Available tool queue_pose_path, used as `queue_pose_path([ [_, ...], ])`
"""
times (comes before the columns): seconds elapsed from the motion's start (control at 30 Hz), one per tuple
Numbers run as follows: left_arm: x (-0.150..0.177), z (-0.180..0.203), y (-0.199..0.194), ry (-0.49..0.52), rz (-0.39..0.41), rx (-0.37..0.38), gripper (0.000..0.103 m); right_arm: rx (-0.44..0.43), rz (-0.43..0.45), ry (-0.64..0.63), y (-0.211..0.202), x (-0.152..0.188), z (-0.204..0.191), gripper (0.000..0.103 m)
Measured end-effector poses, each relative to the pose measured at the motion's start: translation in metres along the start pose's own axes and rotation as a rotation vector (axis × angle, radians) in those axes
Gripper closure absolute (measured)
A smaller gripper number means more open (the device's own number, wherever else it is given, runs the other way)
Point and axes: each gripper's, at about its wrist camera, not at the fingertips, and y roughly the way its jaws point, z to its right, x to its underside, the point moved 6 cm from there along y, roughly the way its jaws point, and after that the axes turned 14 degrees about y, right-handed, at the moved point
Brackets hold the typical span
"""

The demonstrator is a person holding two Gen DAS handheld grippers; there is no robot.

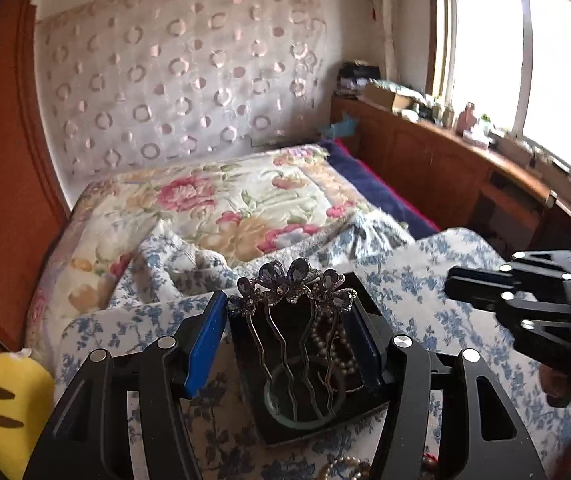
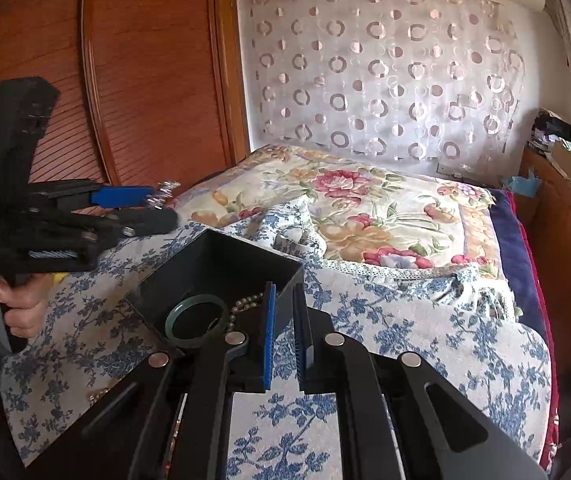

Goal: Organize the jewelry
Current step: 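Lower the hair combs into the black box and open the left tool, then withdraw both tools from the box toward the remaining beaded bracelets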

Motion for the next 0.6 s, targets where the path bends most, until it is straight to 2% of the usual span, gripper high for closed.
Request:
queue_pose_path([
  [0.1,0.007,0.004,0.018,0.003,-0.051,0.019,0.045,0.003,0.0,0.008,-0.006,0.006,0.0,0.093],
  [0.17,0.011,0.006,0.02,0.007,-0.054,0.015,0.034,0.004,-0.002,0.011,-0.01,0.013,-0.001,0.093],
  [0.2,0.012,0.007,0.019,0.006,-0.049,0.02,0.033,0.004,-0.004,0.011,-0.012,0.016,-0.001,0.093],
  [0.43,0.025,0.015,-0.012,-0.004,-0.014,0.024,0.033,-0.008,-0.024,0.019,-0.021,0.041,-0.012,0.093],
  [0.6,0.052,0.022,-0.036,0.004,-0.006,0.018,0.033,-0.018,-0.053,0.022,-0.023,0.071,-0.025,0.093],
])
